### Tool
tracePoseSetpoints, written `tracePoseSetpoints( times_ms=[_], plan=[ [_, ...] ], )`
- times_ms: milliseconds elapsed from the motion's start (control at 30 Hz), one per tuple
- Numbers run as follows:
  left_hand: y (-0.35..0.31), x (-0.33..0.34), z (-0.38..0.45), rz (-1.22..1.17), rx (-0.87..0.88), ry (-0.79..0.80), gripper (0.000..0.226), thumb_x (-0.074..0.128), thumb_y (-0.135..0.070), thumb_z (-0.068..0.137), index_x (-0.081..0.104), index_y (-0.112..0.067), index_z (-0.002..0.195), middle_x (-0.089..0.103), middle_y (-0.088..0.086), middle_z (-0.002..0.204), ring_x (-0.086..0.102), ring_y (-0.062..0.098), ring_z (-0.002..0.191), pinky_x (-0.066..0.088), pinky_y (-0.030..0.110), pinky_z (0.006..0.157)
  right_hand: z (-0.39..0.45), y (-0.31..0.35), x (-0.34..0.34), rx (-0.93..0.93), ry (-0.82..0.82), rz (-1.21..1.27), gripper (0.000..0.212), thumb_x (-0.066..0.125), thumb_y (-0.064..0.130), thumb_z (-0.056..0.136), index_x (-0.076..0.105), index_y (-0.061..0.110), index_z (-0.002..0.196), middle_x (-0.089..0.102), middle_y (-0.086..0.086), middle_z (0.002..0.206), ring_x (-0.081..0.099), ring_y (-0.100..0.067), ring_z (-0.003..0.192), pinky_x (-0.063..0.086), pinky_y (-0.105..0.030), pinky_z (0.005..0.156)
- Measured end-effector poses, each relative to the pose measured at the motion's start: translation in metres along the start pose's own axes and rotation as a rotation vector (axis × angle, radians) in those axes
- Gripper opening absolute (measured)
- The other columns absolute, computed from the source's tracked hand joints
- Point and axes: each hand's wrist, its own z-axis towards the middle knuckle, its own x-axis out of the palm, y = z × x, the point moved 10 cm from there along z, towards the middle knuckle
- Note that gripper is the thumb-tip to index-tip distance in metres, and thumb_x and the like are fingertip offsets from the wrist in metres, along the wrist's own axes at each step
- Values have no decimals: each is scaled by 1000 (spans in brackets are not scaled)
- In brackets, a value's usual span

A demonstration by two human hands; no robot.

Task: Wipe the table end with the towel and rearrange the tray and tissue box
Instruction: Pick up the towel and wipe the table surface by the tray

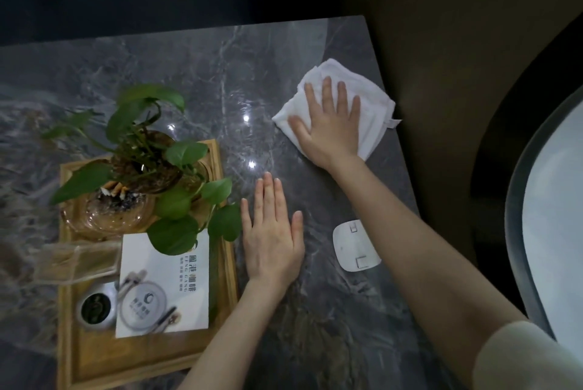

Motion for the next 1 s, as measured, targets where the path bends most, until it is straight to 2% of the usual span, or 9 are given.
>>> tracePoseSetpoints(
  times_ms=[100, 167, 233, 333, 467, 533, 633, 900, 1000],
  plan=[
    [0, -1, 0, -6, 4, -10, 65, 2, -41, 94, 22, 0, 141, 27, 14, 151, 23, 25, 140, 5, 40, 111, -12, 21, 5, -99, 32, 2, 64, 27, 52, 94, 7, 26, 149, 0, -10, 159, -6, -30, 146, -6, -51, 115],
    [0, -3, 0, -15, -1, -34, 63, 12, -39, 94, 21, 2, 141, 25, 17, 151, 20, 26, 141, 4, 38, 111, -26, 29, 8, -204, 50, -13, 61, 27, 50, 95, 8, 27, 149, 1, -9, 159, -4, -29, 146, -6, -50, 115],
    [2, -7, -2, -58, -22, -61, 67, 17, -40, 92, 13, 5, 142, 16, 21, 153, 8, 24, 142, -1, 34, 113, -42, 32, 11, -304, 69, -28, 59, 22, 49, 95, 10, 29, 148, 3, -8, 159, -2, -28, 146, -5, -48, 115],
    [4, -8, -4, -116, -45, -63, 72, 12, -43, 90, 3, 4, 142, 2, 21, 154, -7, 21, 140, -7, 31, 114, -67, 29, 14, -396, 101, -35, 57, 16, 47, 93, 12, 30, 148, 6, -4, 159, 0, -24, 146, -7, -44, 114],
    [4, -7, -3, -88, -37, -59, 71, 12, -43, 90, 6, 6, 142, 6, 22, 154, 1, 27, 143, -7, 32, 114, -99, 13, 16, -471, 136, -30, 54, 18, 44, 95, 12, 31, 147, 8, 1, 159, 1, -17, 146, -5, -40, 115],
    [4, -6, -2, -84, -37, -51, 72, 11, -43, 90, 6, 5, 142, 6, 21, 154, -1, 26, 143, -4, 34, 115, -107, 4, 15, -492, 152, -35, 53, 18, 43, 96, 13, 30, 147, 8, 3, 158, 0, -14, 145, -6, -37, 115],
    [3, -5, -3, -91, -35, -30, 71, 9, -44, 89, 2, 3, 143, 2, 20, 155, -10, 21, 140, -7, 34, 113, -106, -7, 11, -492, 141, -29, 52, 19, 41, 97, 18, 27, 147, 14, 2, 158, 5, -14, 145, -5, -33, 114],
    [4, -4, -3, -64, -46, -10, 70, 10, -42, 90, 3, 3, 143, 3, 20, 155, -1, 28, 144, -4, 36, 114, -68, -24, -1, -288, 60, 26, 59, 13, 42, 93, 22, 20, 147, 21, -3, 156, 13, -20, 145, 4, -40, 116],
    [4, -2, -3, -57, -51, -2, 70, 10, -42, 91, 3, 3, 143, 3, 21, 155, -1, 29, 144, -5, 36, 114, -64, -13, 0, -196, 50, 114, 51, 22, 37, 99, 23, 18, 146, 20, -4, 157, 11, -22, 146, 1, -41, 116]
  ],
)
